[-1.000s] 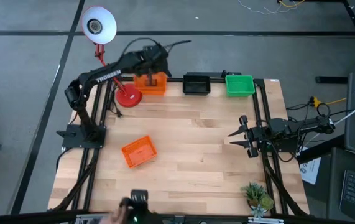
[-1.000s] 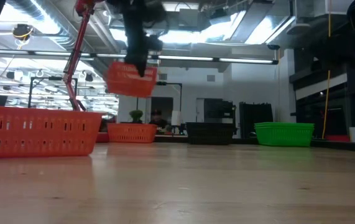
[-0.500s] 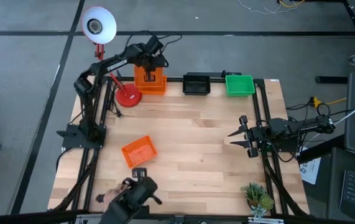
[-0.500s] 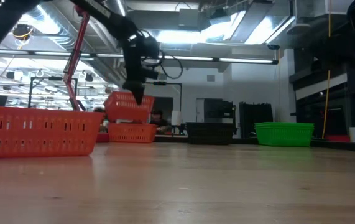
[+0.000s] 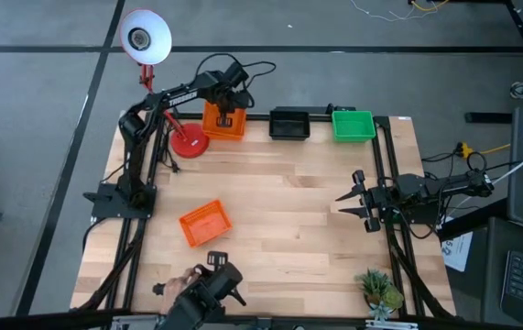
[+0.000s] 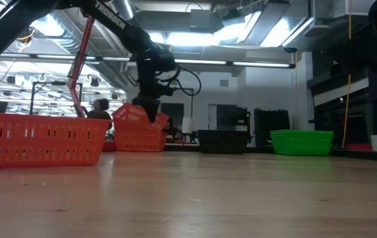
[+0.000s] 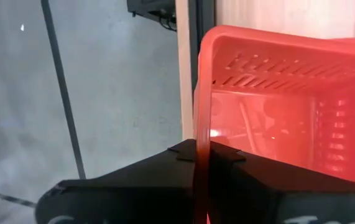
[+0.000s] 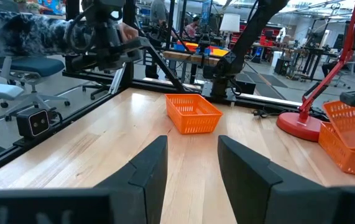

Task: Stack baskets by color
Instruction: Stack the middle orange bin on top of the top orange bin

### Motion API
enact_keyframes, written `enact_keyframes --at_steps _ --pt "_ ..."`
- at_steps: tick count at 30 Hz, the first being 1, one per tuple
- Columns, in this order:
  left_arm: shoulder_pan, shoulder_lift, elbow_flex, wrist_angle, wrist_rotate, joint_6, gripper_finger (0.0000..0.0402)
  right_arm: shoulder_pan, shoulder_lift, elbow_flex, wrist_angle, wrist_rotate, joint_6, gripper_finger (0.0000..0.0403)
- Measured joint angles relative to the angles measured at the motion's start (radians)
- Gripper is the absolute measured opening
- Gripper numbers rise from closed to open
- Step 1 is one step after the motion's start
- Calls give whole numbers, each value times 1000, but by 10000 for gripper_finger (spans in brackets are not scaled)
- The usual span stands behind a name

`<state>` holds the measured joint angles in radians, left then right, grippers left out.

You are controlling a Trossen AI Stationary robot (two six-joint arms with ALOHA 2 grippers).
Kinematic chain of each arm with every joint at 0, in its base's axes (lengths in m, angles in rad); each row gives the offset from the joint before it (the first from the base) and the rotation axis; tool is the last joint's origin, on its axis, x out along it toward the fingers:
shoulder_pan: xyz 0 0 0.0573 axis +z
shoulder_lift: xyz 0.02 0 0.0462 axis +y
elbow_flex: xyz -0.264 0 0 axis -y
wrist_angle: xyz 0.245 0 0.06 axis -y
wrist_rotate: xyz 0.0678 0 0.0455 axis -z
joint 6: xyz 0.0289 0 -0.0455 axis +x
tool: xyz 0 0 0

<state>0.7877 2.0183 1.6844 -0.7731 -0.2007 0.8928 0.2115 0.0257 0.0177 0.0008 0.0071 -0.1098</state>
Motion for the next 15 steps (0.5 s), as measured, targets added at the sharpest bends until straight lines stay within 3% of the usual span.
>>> enact_keyframes --at_steps 15 --pt "-18 -4 0 -4 88 -24 0 0 0 0 0 0 0 143"
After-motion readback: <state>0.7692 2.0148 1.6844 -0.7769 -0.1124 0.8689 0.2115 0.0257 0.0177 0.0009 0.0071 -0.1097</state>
